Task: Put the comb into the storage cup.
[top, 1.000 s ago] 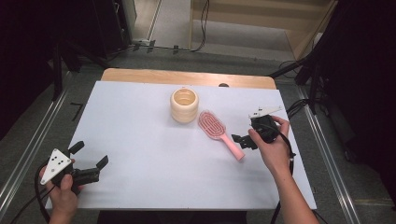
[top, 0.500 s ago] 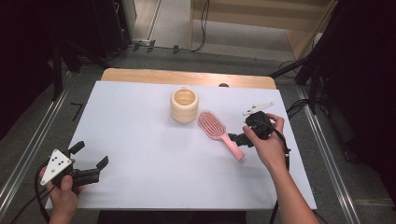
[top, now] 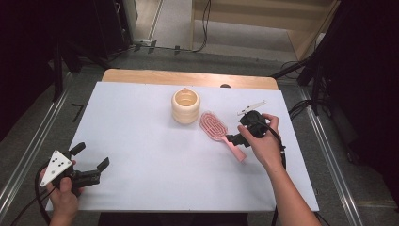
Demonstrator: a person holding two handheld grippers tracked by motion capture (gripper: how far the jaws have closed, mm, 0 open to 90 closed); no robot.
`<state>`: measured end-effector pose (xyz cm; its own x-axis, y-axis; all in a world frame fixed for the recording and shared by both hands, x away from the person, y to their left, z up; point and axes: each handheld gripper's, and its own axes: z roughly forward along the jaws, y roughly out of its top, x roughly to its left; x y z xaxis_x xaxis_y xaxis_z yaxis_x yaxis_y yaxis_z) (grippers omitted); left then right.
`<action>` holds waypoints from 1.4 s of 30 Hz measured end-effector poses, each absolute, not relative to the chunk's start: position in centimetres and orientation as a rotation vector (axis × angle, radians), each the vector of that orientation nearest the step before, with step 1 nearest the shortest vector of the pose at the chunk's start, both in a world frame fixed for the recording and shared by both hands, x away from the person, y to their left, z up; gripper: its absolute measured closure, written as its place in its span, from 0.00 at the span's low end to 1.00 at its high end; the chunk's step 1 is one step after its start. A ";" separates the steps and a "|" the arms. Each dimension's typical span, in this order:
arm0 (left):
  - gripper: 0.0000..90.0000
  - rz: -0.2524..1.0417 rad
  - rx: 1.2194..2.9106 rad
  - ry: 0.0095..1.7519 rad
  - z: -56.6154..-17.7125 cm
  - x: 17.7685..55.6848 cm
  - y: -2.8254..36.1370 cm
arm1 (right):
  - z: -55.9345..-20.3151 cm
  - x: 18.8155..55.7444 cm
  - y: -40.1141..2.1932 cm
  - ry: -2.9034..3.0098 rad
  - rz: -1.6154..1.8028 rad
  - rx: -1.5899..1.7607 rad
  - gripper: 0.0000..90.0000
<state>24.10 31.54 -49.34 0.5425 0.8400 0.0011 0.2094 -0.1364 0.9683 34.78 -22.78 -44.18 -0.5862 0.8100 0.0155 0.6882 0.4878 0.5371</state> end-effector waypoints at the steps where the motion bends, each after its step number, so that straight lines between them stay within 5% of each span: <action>1: 0.00 0.698 1.653 0.900 -49.3 24.1 31.6 | -44.3 34.9 -22.7 2.501 0.729 1.272 0.00; 32: 0.00 0.681 1.663 0.884 -49.3 24.1 31.6 | -47.0 37.7 -19.7 2.660 0.507 1.370 0.00; 33: 0.00 0.680 1.663 0.883 -49.3 24.1 31.6 | -47.1 37.7 -19.6 2.645 0.496 1.371 0.20; 42: 0.00 0.680 1.664 0.881 -49.3 24.1 31.6 | -47.7 37.9 -19.4 2.698 0.502 1.422 0.24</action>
